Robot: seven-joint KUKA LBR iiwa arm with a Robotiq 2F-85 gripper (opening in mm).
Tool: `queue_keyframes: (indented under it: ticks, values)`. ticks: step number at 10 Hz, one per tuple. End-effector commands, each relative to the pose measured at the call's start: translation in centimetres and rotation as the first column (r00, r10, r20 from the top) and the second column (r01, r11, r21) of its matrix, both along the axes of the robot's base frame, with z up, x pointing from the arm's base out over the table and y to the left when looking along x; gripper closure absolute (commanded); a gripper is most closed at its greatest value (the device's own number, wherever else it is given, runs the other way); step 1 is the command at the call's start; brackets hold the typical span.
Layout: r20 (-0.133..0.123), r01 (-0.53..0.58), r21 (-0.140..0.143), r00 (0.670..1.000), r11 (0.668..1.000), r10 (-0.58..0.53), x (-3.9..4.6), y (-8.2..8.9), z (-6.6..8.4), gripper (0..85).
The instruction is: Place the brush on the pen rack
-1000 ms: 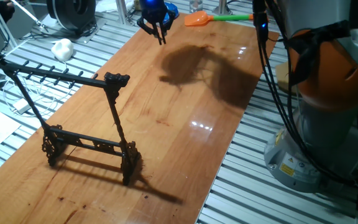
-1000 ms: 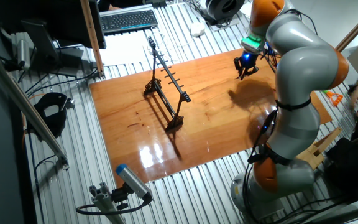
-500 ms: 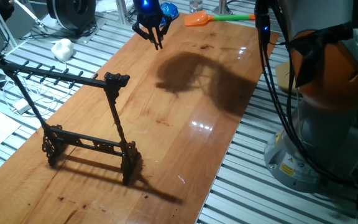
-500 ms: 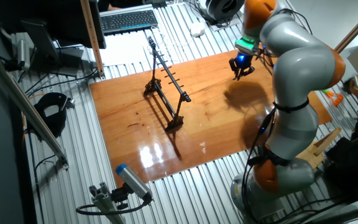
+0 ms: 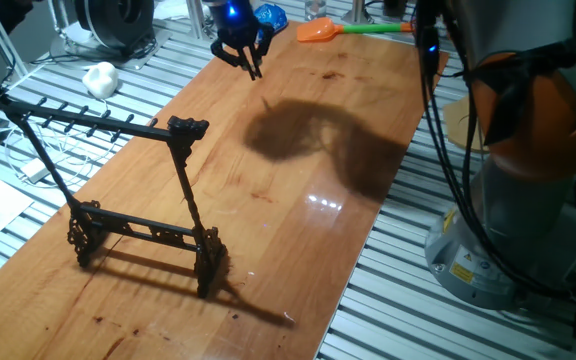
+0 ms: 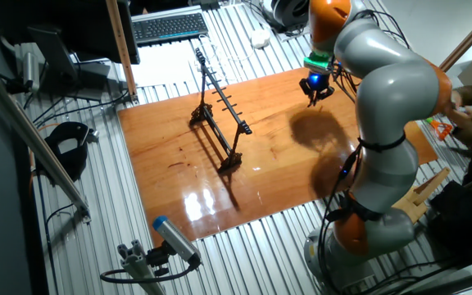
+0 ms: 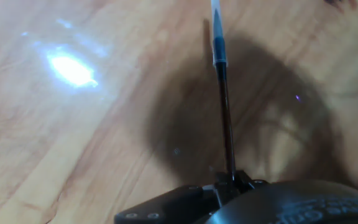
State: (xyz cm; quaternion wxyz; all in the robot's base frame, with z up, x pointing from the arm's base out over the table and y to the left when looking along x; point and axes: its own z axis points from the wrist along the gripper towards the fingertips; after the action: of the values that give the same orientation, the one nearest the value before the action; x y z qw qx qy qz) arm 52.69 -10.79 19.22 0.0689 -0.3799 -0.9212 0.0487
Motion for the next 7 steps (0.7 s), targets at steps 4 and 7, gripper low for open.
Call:
queue_keyframes:
  ticks: [4, 7]
  values:
    - [0.061, -0.140, 0.010, 0.988, 0.990, 0.139, 0.00, 0.01, -0.01, 85.0]
    - [0.051, -0.106, 0.063, 0.993, 0.992, 0.102, 0.00, 0.01, -0.01, 85.0]
